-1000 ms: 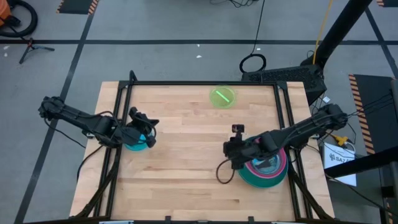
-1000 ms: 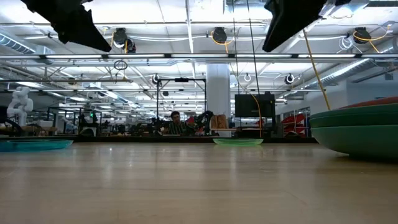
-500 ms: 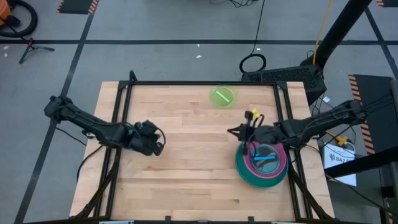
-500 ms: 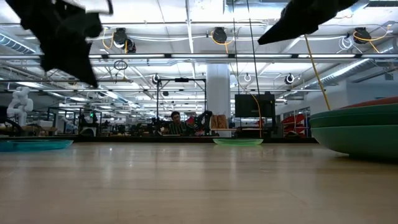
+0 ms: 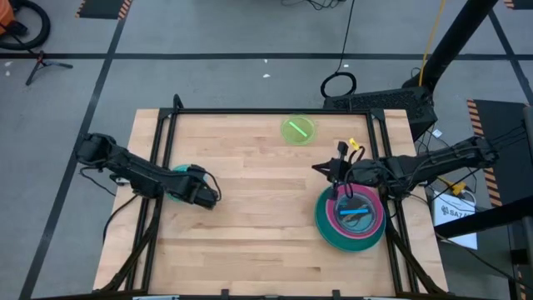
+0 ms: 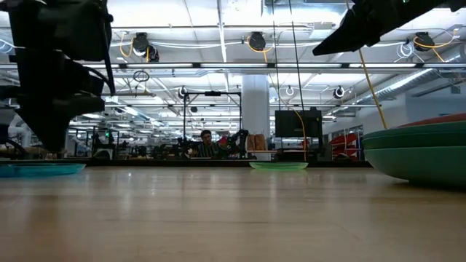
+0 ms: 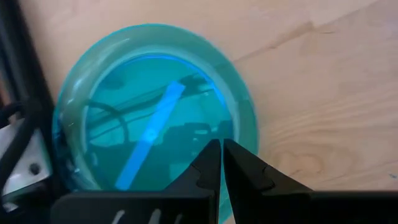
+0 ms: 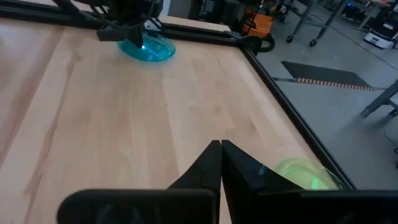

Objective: Stack plastic plates
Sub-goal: Stack the light blue plate on top of the light blue plate

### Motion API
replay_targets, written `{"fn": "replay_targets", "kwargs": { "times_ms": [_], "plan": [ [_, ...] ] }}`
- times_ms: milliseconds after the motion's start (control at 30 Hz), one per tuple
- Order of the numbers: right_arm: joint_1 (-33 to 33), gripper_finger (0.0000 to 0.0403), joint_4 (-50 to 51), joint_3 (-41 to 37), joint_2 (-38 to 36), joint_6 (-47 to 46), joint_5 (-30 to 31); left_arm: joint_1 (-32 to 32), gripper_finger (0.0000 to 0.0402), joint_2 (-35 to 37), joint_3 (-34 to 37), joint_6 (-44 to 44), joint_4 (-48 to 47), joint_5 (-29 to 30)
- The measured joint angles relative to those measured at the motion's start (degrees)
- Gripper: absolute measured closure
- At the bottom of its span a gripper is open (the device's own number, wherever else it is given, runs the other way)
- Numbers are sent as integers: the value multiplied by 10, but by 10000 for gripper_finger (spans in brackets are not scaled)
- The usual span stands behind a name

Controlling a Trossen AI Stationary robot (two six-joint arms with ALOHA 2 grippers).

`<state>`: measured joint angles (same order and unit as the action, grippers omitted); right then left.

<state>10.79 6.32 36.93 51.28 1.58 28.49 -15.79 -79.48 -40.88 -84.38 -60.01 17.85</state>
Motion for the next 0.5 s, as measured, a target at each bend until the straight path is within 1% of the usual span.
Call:
{"fn": "replay_targets", "kwargs": {
  "times_ms": [333, 400, 500],
  "plan": [
    [0, 399, 4, 0, 4, 0, 0, 13, 374, -12, 0, 18, 34, 5],
    [0, 399, 4, 0, 4, 0, 0, 13, 365, -12, 0, 22, 33, 2],
    [0, 399, 4, 0, 4, 0, 0, 13, 336, -12, 0, 28, 38, 0]
  ]
}}
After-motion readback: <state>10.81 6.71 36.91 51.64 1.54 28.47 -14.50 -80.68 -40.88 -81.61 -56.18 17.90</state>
